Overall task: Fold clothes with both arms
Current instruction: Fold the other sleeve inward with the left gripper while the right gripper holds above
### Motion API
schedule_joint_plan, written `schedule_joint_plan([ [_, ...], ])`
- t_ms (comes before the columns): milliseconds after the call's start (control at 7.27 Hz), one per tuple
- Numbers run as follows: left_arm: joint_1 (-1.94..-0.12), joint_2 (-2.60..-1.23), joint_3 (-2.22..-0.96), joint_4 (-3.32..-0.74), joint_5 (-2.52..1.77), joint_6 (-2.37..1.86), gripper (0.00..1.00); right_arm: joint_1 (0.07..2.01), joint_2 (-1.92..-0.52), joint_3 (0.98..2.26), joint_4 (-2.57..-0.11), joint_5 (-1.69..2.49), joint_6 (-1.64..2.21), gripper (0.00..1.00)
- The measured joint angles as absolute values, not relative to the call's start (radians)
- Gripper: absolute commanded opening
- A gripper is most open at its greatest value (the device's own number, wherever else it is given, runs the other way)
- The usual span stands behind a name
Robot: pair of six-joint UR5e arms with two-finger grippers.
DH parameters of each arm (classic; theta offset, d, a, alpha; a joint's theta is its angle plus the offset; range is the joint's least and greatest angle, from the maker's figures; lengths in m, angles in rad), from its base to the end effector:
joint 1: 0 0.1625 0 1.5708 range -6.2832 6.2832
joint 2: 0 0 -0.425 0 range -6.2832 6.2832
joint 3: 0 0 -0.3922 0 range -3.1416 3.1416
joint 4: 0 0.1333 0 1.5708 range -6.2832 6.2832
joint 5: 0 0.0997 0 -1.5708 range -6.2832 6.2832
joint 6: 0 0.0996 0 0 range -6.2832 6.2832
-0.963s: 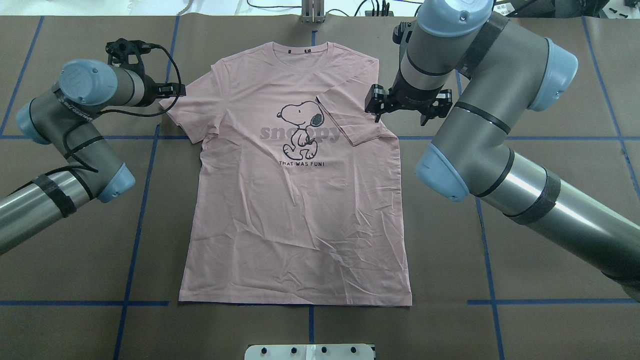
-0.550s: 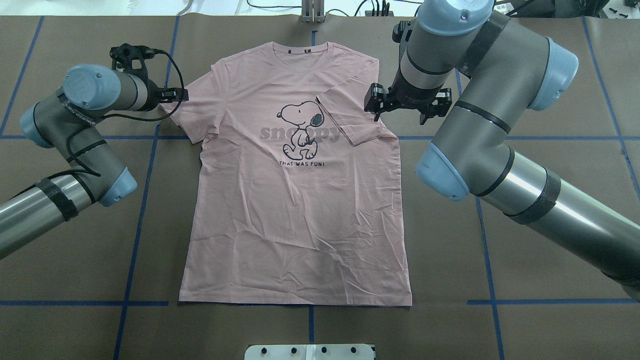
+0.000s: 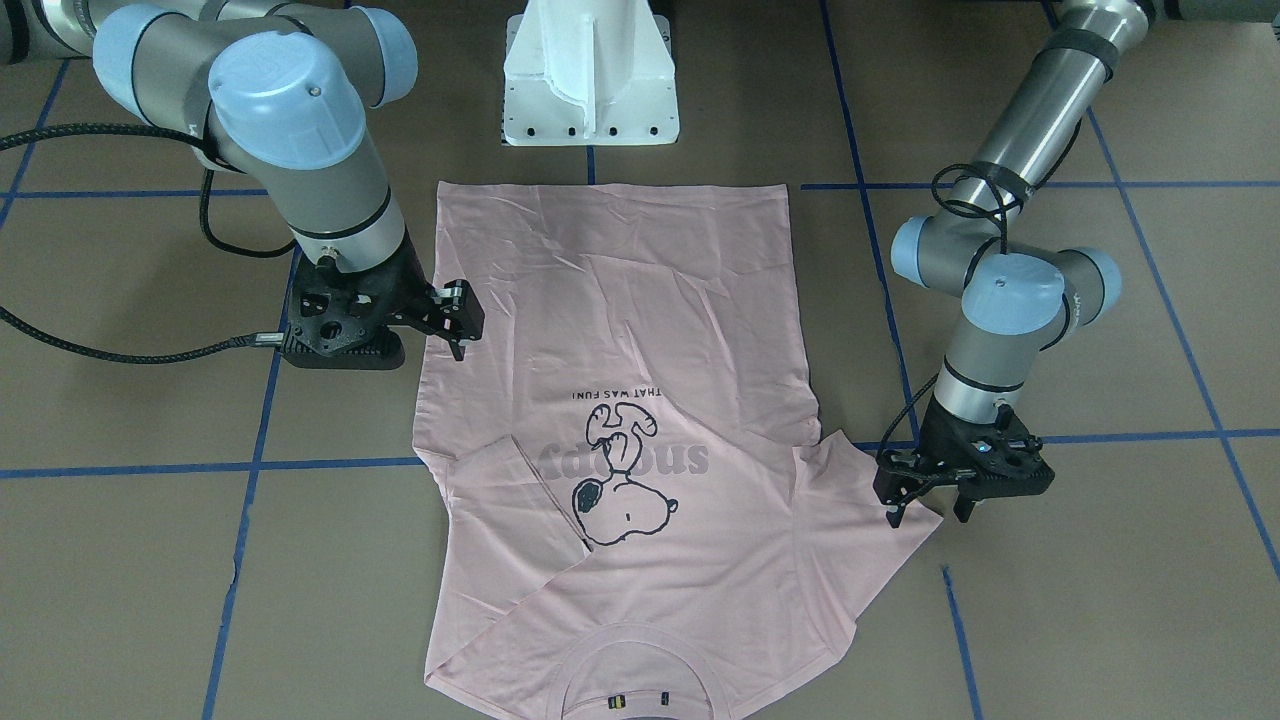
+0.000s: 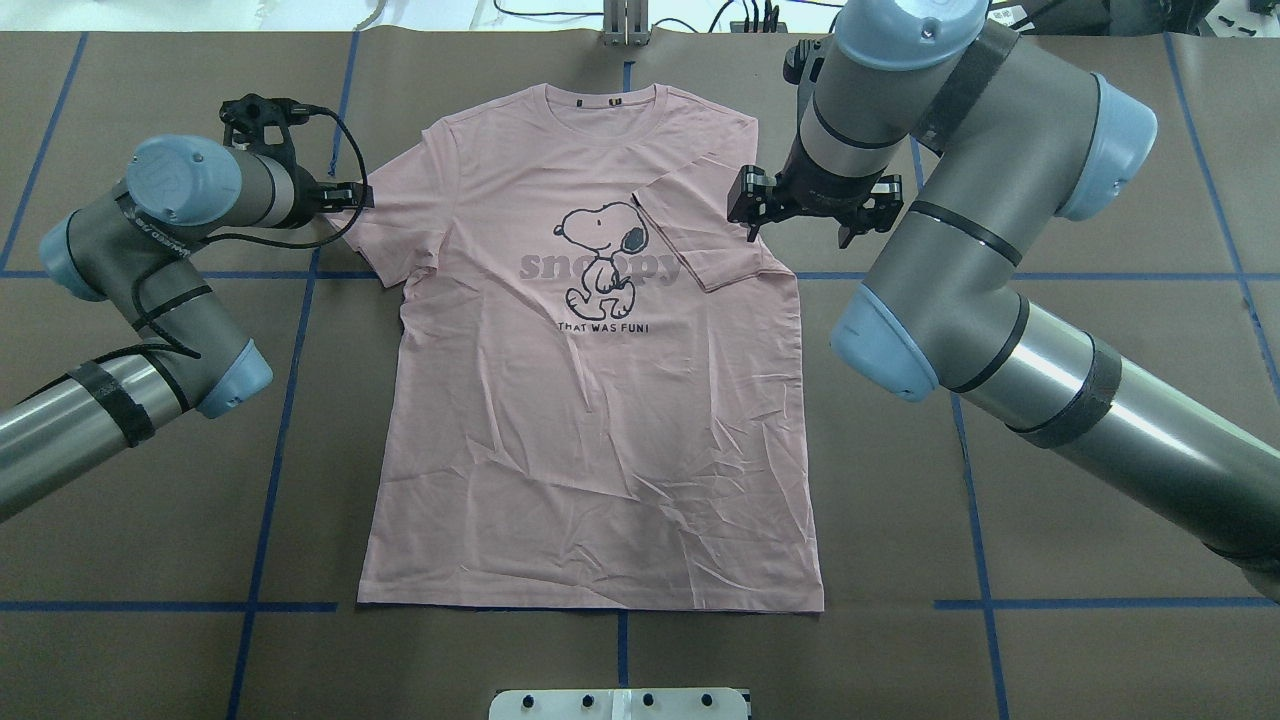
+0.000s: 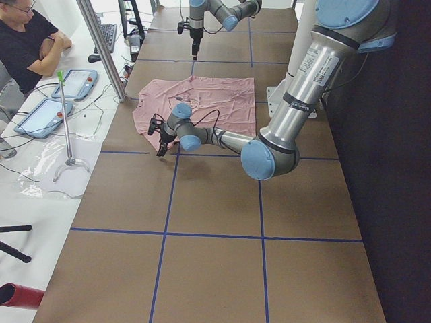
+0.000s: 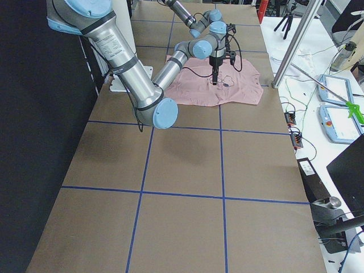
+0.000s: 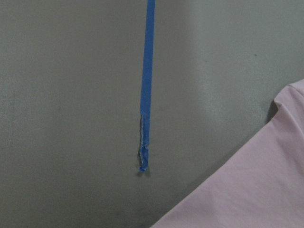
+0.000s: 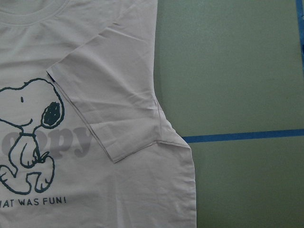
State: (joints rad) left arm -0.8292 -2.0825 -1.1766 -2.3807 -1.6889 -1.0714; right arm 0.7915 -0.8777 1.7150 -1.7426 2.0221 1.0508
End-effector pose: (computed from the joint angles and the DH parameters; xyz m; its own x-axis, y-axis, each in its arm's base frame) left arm 0.4079 -0.6252 0.4666 0.6759 -0.0338 -0.7362 0.3929 0.8617 0.3211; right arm -0.4054 -0.5383 0.2070 0.7038 0.0762 0.7063 -0.1166 0.9931 0.0091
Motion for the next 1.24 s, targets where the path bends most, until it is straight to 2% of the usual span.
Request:
schedule_joint_plan([
  [413, -0.828, -2.08, -1.178, -2.381, -1.691, -1.067, 0.05, 0.79, -0.877, 1.715, -1.743, 2.023, 1.051, 1.0],
  [550, -0.828, -2.08, -1.179, -2.381, -1.693, -1.065, 0.0, 0.79, -0.877, 1.715, -1.743, 2.023, 1.051, 1.0],
  [825, -0.828, -2.081, -1.191, -2.379, -1.696, -1.064, 0.0, 0.79, -0.877, 1.714, -1.743, 2.022, 1.05, 1.0],
  [1238, -0.826, -2.109, -1.32, -2.282, -1.776, -1.137, 0.0, 0.791, -0.879, 1.714, -1.743, 2.022, 1.048, 1.0],
])
